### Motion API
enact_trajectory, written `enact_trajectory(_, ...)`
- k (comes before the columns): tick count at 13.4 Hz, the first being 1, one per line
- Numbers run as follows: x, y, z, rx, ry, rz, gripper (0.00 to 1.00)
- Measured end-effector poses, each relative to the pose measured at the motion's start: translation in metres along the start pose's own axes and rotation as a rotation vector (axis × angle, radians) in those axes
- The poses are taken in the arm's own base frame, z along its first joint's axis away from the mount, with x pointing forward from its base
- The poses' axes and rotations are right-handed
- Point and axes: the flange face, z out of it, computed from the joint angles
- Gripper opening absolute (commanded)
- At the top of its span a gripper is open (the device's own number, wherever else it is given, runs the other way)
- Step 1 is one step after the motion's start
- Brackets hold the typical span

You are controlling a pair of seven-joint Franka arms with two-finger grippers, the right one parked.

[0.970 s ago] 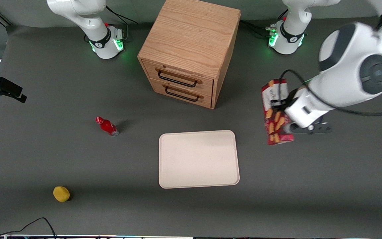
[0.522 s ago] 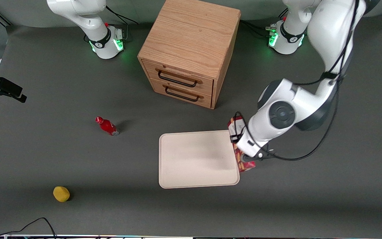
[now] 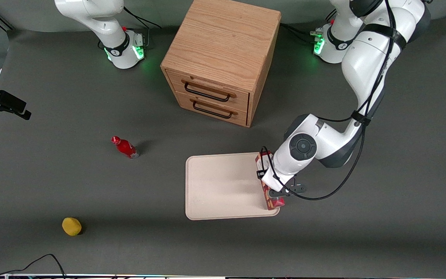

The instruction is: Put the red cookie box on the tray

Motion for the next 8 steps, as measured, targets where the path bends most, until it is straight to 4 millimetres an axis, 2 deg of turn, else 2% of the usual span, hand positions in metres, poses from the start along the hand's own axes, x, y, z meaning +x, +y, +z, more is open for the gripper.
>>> enact_trajectory(3, 0.001, -0.004, -0.002, 0.022, -0.007, 0.002, 1.00)
enact_trajectory(5, 0.000, -0.012, -0.020, 0.088, -0.041, -0.004, 1.00)
enact_trajectory(6, 0.000, -0.017, -0.040, 0.126, -0.052, -0.009, 1.00)
enact_trajectory(8, -0.006, -0.026, -0.101, 0.177, -0.076, -0.019, 1.00)
